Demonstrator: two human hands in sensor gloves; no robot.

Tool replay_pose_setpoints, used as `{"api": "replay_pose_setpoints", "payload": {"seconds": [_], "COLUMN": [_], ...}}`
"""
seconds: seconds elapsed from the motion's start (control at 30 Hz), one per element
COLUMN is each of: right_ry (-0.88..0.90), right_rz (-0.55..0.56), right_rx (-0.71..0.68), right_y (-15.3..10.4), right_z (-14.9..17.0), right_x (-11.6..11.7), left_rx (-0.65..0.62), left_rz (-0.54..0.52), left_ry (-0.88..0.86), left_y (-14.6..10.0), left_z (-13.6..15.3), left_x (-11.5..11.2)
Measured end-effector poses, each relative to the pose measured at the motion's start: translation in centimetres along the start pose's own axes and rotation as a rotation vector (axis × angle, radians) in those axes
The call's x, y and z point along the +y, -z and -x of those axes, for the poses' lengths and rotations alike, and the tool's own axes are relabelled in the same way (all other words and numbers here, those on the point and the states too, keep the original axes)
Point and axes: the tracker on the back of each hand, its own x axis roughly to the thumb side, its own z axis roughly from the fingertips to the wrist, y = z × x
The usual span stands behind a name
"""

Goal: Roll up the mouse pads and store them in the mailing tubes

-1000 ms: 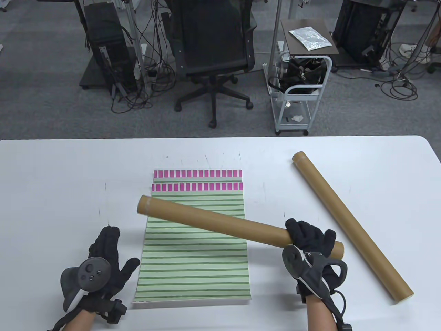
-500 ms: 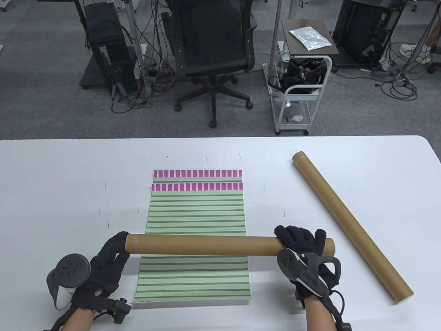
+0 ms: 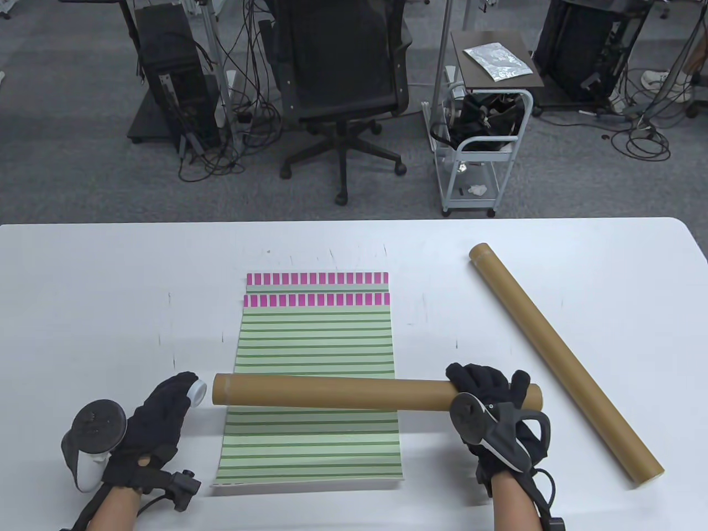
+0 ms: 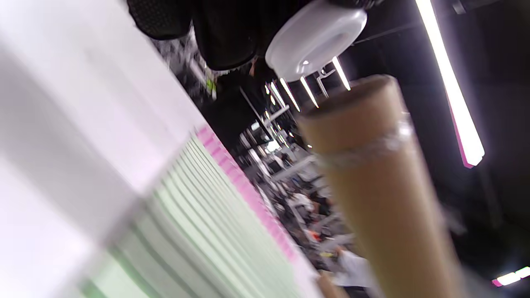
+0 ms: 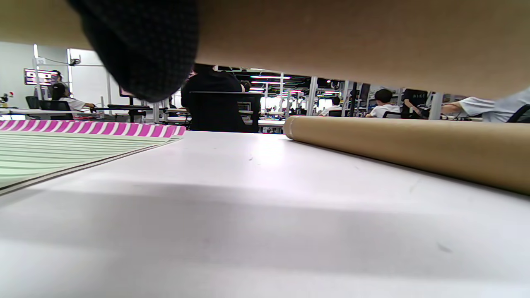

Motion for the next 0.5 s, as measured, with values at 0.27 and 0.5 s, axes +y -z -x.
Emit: {"api": "replay_pose_setpoints", "payload": {"seconds": [0.27, 0.5], "right_ry": [-0.016, -0.037], "right_rz": [-0.001, -0.008], "right_rx": [0.071, 0.085], "right_y": [0.2, 0.3], "right_z": [0.9, 1.3], "right_x": [0.2, 0.3], "left_rx": [0.055, 0.169], "left_rz": [0.095, 0.227], "left_ry": [0.686, 0.858], "left_y": [0.3, 0.6], "left_z": [-0.4, 0.2], "left_x": [-0.5, -2.2]}}
